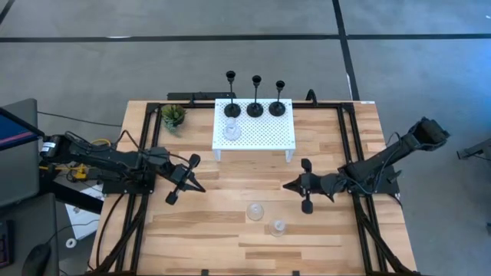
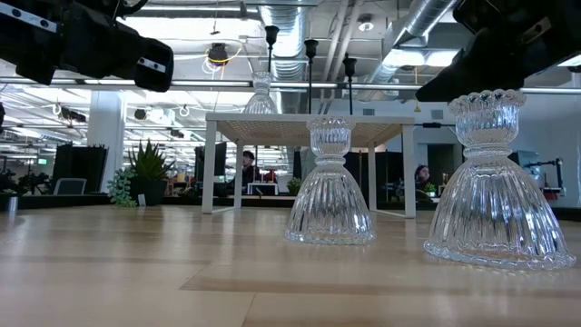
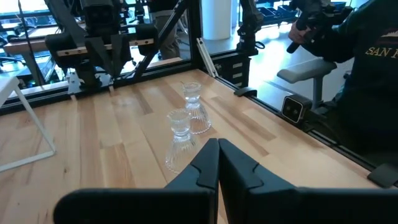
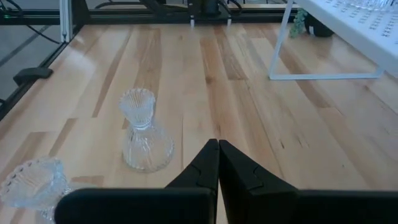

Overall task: Pick & Place candle stick holders
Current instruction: Put the bottom transparent candle holder on the shelf

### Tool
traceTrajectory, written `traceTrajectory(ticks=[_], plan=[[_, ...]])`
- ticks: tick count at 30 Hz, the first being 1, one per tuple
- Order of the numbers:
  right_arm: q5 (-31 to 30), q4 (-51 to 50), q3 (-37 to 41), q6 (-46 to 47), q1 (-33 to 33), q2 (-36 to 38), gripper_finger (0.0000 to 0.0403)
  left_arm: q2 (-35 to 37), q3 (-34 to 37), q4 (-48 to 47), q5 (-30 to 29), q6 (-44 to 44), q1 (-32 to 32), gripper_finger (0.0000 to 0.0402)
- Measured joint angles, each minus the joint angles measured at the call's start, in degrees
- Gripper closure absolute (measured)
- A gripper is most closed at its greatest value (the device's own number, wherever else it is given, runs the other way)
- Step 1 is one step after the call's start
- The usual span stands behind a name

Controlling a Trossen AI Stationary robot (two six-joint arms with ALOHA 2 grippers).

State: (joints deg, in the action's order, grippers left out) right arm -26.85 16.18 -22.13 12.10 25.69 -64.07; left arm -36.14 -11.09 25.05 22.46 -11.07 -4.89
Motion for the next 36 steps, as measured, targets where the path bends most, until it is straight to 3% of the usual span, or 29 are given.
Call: traceTrajectory(ticks=[8,15,25,28,32,36], plan=[[11.87,0.69,0.0,2.55,-2.39,0.0,0.0403,-0.02,0.0,0.42,-0.02,0.66,0.0,0.0398],[15.62,1.59,-0.02,6.99,-4.06,-2.29,0.0403,-0.02,0.02,0.89,-0.04,1.11,0.0,0.0398],[18.53,12.95,-2.44,5.37,-4.86,-17.76,0.0403,-0.02,0.0,1.19,-0.02,2.6,0.0,0.0398],[23.25,13.09,-4.36,4.66,-5.78,-20.91,0.0403,-0.02,0.0,1.19,-0.03,2.6,0.0,0.0398],[30.25,9.89,-5.67,4.65,-5.76,-21.75,0.0403,-0.02,0.0,1.19,-0.02,3.73,0.0,0.0398],[30.52,-0.58,-5.64,6.42,-4.36,-18.73,0.0403,-0.02,0.0,0.97,0.18,4.5,0.02,0.0398]])
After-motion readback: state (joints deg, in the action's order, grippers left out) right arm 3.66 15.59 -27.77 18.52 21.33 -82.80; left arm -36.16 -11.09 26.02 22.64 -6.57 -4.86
